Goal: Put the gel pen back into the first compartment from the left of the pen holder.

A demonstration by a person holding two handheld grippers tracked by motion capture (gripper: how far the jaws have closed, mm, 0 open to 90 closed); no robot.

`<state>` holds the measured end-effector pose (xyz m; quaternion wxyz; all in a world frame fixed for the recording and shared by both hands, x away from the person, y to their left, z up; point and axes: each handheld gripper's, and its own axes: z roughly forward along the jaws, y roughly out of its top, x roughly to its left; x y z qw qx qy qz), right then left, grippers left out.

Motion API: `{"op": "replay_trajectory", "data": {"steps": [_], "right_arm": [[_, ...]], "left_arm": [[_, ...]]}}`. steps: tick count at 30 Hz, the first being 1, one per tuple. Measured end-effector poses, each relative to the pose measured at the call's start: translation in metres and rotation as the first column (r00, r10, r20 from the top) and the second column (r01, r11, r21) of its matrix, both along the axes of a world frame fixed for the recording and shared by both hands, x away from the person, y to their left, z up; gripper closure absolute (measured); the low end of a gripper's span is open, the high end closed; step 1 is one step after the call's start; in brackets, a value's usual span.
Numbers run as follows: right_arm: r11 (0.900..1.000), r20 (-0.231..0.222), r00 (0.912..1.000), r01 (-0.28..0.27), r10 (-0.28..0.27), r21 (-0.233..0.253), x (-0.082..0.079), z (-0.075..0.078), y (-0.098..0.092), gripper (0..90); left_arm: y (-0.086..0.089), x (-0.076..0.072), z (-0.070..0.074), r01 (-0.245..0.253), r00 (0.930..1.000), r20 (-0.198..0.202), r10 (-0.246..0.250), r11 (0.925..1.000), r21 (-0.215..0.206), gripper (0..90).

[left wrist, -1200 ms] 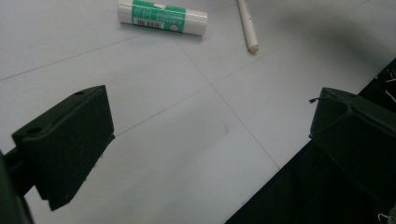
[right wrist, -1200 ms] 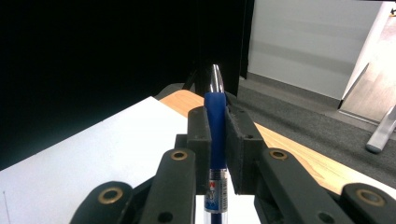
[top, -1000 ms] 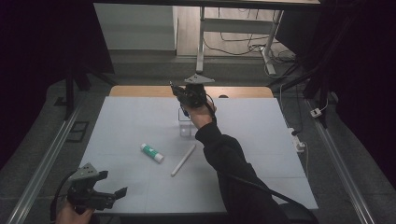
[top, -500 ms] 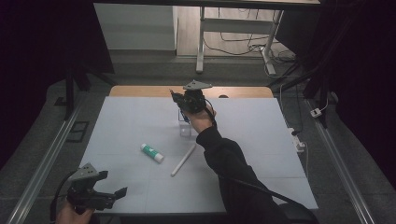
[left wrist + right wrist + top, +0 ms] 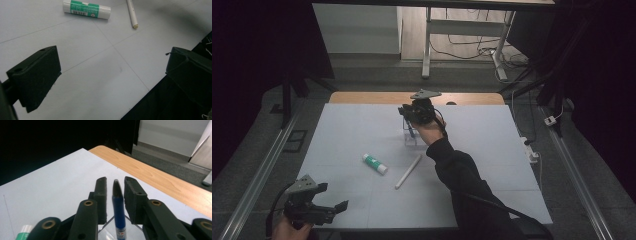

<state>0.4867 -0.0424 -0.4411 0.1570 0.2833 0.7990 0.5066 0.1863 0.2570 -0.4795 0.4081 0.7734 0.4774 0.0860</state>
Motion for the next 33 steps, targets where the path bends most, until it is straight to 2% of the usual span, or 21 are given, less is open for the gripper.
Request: {"op": "replay_trajectory", "data": {"steps": [5,11,16,21,26,33], "right_arm": [[1.000,0.006,0.9997,-0.022,0.022,-0.004,-0.005,0.008,-0.004,60.2],[0.999,-0.012,0.9995,-0.028,0.028,-0.046,-0.012,0.015,-0.013,48.2],[0.999,-0.031,0.9991,-0.030,0.029,-0.036,-0.016,0.020,-0.023,38.8],[0.998,-0.055,0.9975,-0.046,0.044,-0.036,-0.022,0.021,-0.031,32.5],[0.995,-0.044,0.9973,-0.062,0.059,-0.073,-0.032,0.021,-0.038,26.2],[0.995,-0.071,0.9953,-0.071,0.066,-0.073,-0.044,0.017,-0.053,21.4]], "left_arm": [[0.000,0.000,0.000,0.004,1.0000,-0.003,-0.004,1.0000,-0.006,0.0],[0.001,0.001,0.000,0.003,1.0000,-0.004,-0.003,0.9999,-0.012,0.0],[0.002,0.001,0.000,-0.001,1.0000,-0.001,0.001,0.9999,-0.016,0.0],[0.002,0.000,0.000,-0.005,1.0000,0.001,0.005,0.9997,-0.025,0.0],[0.002,0.000,0.000,0.004,1.0000,0.004,-0.004,0.9997,-0.022,0.0],[0.001,0.000,0.002,0.010,0.9994,0.033,-0.009,0.9998,-0.016,0.0]]}}
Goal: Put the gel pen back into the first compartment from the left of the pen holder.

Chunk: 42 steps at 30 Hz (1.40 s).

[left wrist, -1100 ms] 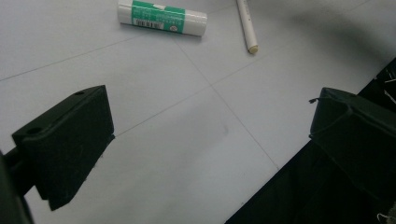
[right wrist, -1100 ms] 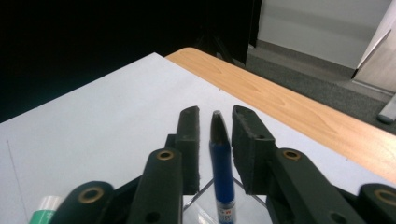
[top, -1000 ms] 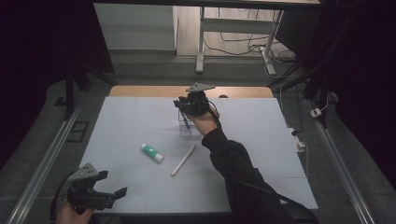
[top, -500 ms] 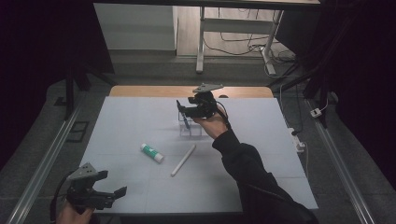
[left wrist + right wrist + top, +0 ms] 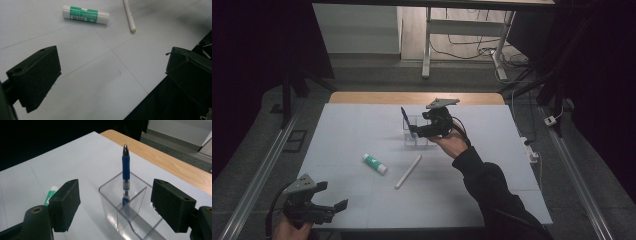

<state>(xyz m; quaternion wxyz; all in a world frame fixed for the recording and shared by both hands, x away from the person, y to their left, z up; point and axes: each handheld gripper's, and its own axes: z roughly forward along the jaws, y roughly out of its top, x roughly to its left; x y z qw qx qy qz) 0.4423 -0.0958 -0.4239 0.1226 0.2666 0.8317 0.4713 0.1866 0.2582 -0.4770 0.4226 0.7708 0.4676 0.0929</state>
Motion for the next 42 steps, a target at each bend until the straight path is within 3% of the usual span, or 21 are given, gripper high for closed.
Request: {"op": "replay_trajectory", "data": {"steps": [7,16,20,31,42], "right_arm": [[1.000,-0.013,0.9999,0.001,-0.001,-0.026,-0.014,-0.005,-0.016,14.3],[0.998,-0.053,0.9986,0.005,-0.008,-0.062,-0.034,-0.005,-0.036,3.2],[0.998,-0.064,0.9979,-0.004,0.000,-0.065,-0.044,-0.005,-0.045,2.1],[0.996,-0.045,0.9988,-0.022,0.018,-0.085,-0.073,-0.007,-0.066,0.0],[0.997,-0.034,0.9991,0.024,-0.027,-0.073,-0.104,-0.009,-0.100,0.0]], "left_arm": [[0.000,0.003,0.000,0.027,0.9995,0.014,-0.027,0.9996,-0.004,0.0],[-0.004,0.006,0.004,0.024,0.9983,0.053,-0.023,0.9995,-0.019,0.0],[-0.008,0.009,0.007,0.036,0.9974,0.063,-0.035,0.9993,-0.014,0.0],[-0.020,0.021,0.015,0.056,0.9959,0.071,-0.056,0.9984,-0.008,0.0],[-0.035,0.040,0.021,0.080,0.9951,0.059,-0.080,0.9968,0.003,0.0]]}}
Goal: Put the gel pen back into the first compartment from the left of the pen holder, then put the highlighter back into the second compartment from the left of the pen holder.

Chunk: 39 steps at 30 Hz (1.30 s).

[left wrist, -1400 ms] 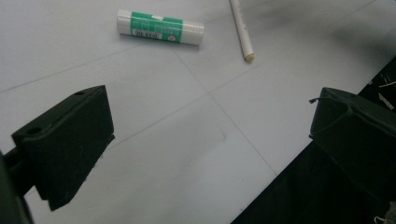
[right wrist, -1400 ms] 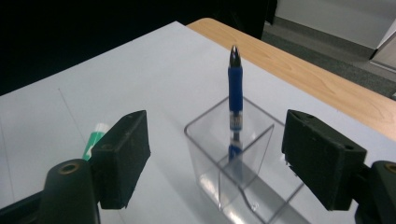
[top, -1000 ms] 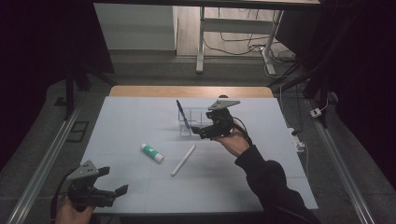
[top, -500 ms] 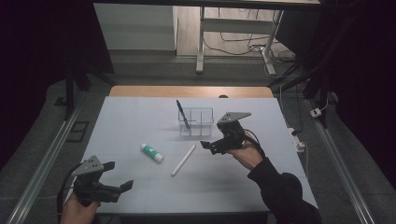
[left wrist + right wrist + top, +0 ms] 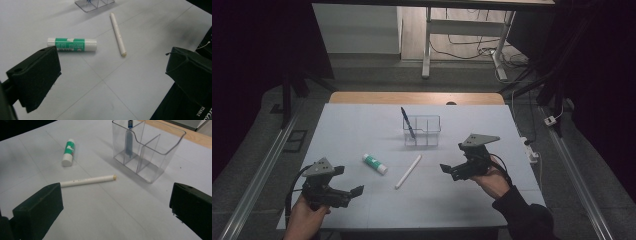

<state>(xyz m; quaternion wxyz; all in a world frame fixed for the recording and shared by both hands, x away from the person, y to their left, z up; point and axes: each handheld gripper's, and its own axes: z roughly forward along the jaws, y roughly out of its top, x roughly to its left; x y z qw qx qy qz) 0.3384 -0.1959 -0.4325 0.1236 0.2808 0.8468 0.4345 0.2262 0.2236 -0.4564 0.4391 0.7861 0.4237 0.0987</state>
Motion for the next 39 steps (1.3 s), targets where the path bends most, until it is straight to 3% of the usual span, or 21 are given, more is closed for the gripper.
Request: {"op": "replay_trajectory", "data": {"steps": [12,17,20,25,33,39], "right_arm": [[0.998,-0.020,0.9982,0.056,-0.056,0.018,-0.027,-0.006,-0.034,0.0],[0.998,-0.022,0.9975,0.067,-0.067,-0.006,-0.039,-0.009,-0.042,0.0],[0.997,-0.021,0.9970,0.074,-0.075,-0.019,-0.045,-0.011,-0.048,0.0],[0.995,-0.018,0.9952,0.096,-0.096,-0.035,-0.054,-0.013,-0.060,0.0],[0.989,-0.030,0.9885,0.148,-0.148,-0.016,-0.066,-0.014,-0.080,0.0],[0.984,-0.032,0.9841,0.174,-0.174,-0.028,-0.074,-0.016,-0.091,0.0]], "left_arm": [[-0.014,0.018,0.000,0.029,0.9992,0.027,-0.030,0.9995,0.012,0.0],[-0.023,0.028,0.000,0.065,0.9977,0.015,-0.066,0.9972,0.037,0.0],[-0.028,0.035,-0.001,0.079,0.9969,-0.008,-0.079,0.9963,0.035,0.0],[-0.036,0.045,-0.002,0.087,0.9962,-0.011,-0.087,0.9956,0.033,0.0],[-0.063,0.066,-0.004,0.096,0.9954,0.004,-0.096,0.9950,0.028,0.0],[-0.090,0.085,-0.010,0.114,0.9934,-0.005,-0.114,0.9907,0.074,0.0]]}}
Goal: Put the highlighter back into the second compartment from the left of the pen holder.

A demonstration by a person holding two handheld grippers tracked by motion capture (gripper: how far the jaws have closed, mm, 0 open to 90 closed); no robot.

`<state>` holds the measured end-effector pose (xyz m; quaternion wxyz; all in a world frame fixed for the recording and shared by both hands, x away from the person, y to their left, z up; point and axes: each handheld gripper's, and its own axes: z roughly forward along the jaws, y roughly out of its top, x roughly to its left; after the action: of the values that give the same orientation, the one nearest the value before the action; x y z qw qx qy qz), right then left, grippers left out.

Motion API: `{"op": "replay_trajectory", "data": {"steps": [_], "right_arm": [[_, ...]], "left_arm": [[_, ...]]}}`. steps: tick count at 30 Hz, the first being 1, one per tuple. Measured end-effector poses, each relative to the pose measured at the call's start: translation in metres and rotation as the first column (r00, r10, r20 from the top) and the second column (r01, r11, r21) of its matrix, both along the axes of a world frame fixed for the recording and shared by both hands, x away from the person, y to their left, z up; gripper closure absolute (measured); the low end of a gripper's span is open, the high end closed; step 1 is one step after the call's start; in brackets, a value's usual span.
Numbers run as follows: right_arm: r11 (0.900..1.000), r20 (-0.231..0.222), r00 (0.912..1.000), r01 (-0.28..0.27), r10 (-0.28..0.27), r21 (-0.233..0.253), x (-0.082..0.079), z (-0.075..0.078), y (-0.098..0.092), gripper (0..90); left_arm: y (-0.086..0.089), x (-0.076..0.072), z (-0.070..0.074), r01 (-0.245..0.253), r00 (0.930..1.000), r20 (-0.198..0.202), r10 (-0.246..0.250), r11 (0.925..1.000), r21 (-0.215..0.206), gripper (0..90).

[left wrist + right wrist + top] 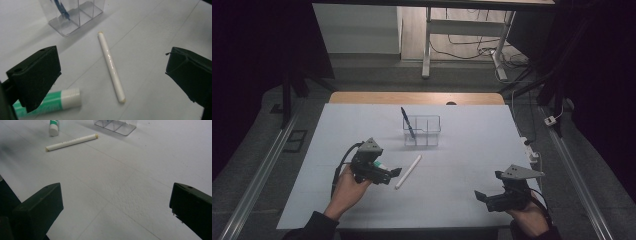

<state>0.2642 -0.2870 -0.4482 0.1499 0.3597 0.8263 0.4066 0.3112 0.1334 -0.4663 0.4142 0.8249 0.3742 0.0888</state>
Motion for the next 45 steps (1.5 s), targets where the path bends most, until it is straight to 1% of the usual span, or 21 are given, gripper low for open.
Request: {"op": "replay_trajectory", "data": {"steps": [4,6,8,9,11,14,19,21,23,25,27,29,31,34,36,37,38,39,40,42,45], "right_arm": [[1.000,0.003,0.9999,0.015,-0.015,0.002,-0.005,0.000,-0.006,0.0],[1.000,0.003,0.9998,0.020,-0.020,-0.003,-0.007,0.000,-0.009,0.0],[1.000,0.003,0.9996,0.028,-0.028,-0.008,-0.008,-0.001,-0.011,0.0],[1.000,0.002,0.9996,0.030,-0.030,-0.005,-0.008,-0.002,-0.012,0.0],[0.999,0.001,0.9995,0.032,-0.032,-0.006,-0.009,-0.002,-0.014,0.0],[0.999,-0.003,0.9994,0.033,-0.033,-0.010,-0.009,-0.003,-0.014,0.0],[0.999,-0.007,0.9994,0.033,-0.033,-0.005,-0.008,-0.003,-0.016,0.0],[0.999,-0.009,0.9995,0.032,-0.032,0.004,-0.008,-0.003,-0.016,0.0],[1.000,-0.013,0.9994,0.031,-0.031,0.001,-0.008,-0.003,-0.016,0.0],[1.000,-0.015,0.9994,0.030,-0.030,0.000,-0.008,-0.003,-0.016,0.0],[1.000,-0.014,0.9995,0.029,-0.029,-0.001,-0.008,-0.003,-0.016,0.0],[1.000,-0.015,0.9995,0.027,-0.027,-0.002,-0.008,-0.003,-0.016,0.0],[1.000,-0.016,0.9995,0.026,-0.026,0.000,-0.008,-0.003,-0.016,0.0],[1.000,-0.018,0.9995,0.025,-0.025,0.000,-0.008,-0.003,-0.016,0.0],[1.000,-0.019,0.9995,0.024,-0.024,0.001,-0.008,-0.003,-0.016,0.0],[1.000,-0.019,0.9995,0.023,-0.023,0.000,-0.008,-0.003,-0.016,0.0],[1.000,-0.020,0.9995,0.023,-0.023,-0.001,-0.008,-0.003,-0.016,0.0],[1.000,-0.020,0.9995,0.023,-0.023,0.001,-0.007,-0.004,-0.016,0.0],[1.000,-0.020,0.9995,0.023,-0.023,0.001,-0.007,-0.004,-0.016,0.0],[1.000,-0.022,0.9995,0.023,-0.023,0.002,-0.007,-0.004,-0.016,0.0],[1.000,-0.023,0.9995,0.021,-0.021,0.003,-0.007,-0.004,-0.016,0.0]], "left_arm": [[-0.018,0.011,-0.008,0.015,0.9998,-0.017,-0.014,0.9989,0.045,0.0],[-0.026,0.016,-0.012,0.020,0.9997,-0.013,-0.019,0.9961,0.086,0.0],[-0.033,0.021,-0.017,0.032,0.9994,-0.013,-0.031,0.9935,0.110,0.0],[-0.036,0.024,-0.019,0.034,0.9993,-0.016,-0.033,0.9928,0.114,0.0],[-0.041,0.030,-0.024,0.042,0.9988,-0.028,-0.039,0.9939,0.102,0.0],[-0.050,0.038,-0.031,0.046,0.9986,-0.032,-0.042,0.9927,0.112,0.0],[-0.059,0.050,-0.041,0.033,0.9980,-0.057,-0.029,0.9962,0.081,0.0],[-0.064,0.054,-0.046,0.029,0.9979,-0.061,-0.024,0.9955,0.091,0.0],[-0.068,0.057,-0.051,0.021,0.9982,-0.058,-0.016,0.9945,0.102,0.3],[-0.071,0.060,-0.056,0.009,0.9984,-0.056,-0.002,0.9927,0.120,2.8],[-0.073,0.061,-0.060,0.002,0.9985,-0.054,0.005,0.9920,0.126,6.6],[-0.073,0.061,-0.062,-0.003,0.9989,-0.047,0.009,0.9917,0.129,13.3],[-0.072,0.060,-0.063,-0.008,0.9991,-0.041,0.013,0.9909,0.135,22.3],[-0.071,0.059,-0.065,0.007,0.9993,-0.038,-0.002,0.9899,0.142,39.1],[-0.072,0.058,-0.066,0.019,0.9990,-0.043,-0.012,0.9888,0.148,48.2],[-0.072,0.058,-0.067,0.028,0.9988,-0.044,-0.021,0.9865,0.161,52.2],[-0.073,0.056,-0.067,0.023,0.9995,-0.026,-0.019,0.9838,0.178,55.2],[-0.073,0.055,-0.067,0.021,0.9996,-0.022,-0.018,0.9824,0.185,58.4],[-0.073,0.055,-0.066,0.019,0.9995,-0.027,-0.014,0.9821,0.188,61.2],[-0.073,0.055,-0.065,0.016,0.9994,-0.033,-0.010,0.9824,0.186,69.8],[-0.073,0.053,-0.066,0.004,0.9996,-0.029,0.002,0.9830,0.184,76.6]]}}
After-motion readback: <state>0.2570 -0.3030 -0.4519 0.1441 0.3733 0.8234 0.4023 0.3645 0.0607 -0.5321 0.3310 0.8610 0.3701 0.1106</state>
